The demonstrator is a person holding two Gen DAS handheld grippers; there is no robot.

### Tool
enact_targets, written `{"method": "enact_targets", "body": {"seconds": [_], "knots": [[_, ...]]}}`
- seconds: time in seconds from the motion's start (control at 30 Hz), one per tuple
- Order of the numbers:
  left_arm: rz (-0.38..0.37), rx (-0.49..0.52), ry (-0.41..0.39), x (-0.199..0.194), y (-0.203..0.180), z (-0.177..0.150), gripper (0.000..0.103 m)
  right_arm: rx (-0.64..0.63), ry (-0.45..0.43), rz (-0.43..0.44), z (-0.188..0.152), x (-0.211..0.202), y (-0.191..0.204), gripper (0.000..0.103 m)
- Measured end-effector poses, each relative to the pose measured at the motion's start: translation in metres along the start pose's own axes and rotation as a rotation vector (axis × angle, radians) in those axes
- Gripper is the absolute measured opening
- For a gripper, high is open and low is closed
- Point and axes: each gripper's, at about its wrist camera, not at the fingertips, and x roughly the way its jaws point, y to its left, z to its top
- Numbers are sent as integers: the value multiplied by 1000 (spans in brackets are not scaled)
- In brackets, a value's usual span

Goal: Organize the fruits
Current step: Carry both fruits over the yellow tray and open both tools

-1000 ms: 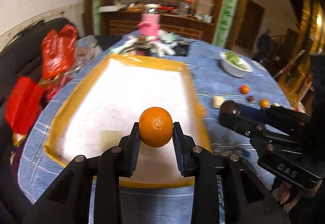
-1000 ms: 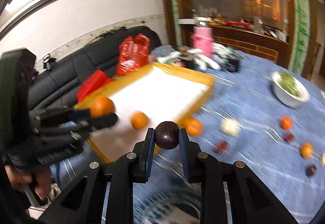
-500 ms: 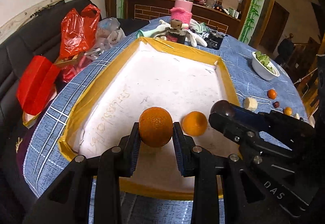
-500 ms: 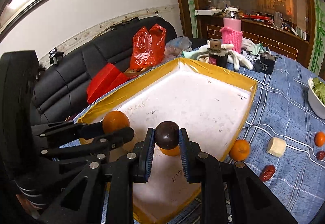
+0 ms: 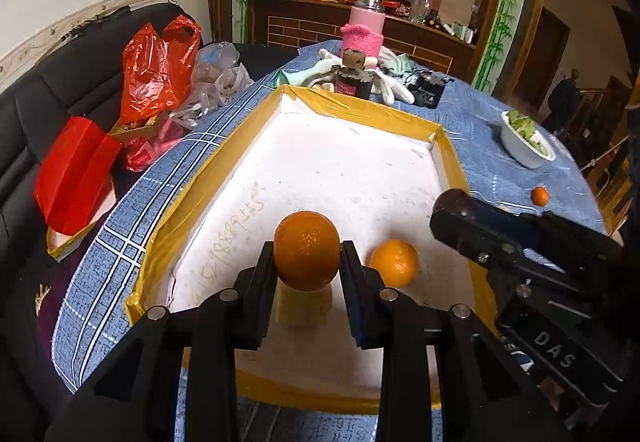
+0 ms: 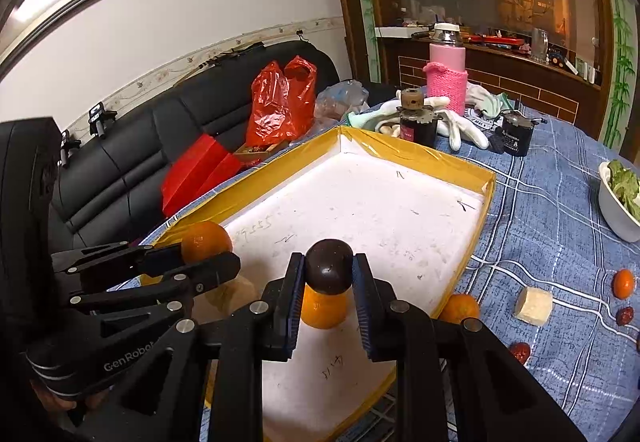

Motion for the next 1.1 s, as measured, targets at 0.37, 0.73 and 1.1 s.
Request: {"method": "enact_targets", "body": {"seconds": [0.37,0.73,1.1], "knots": [[94,26,16,15,-15,7,29,13,21,-33,12,13,-7,24],[141,-1,48,25,-7,12,29,34,71,-53,14,31,-13,24],[164,-9,77,33,-3,13,42,48,101,-67,19,43,-18,43]]}}
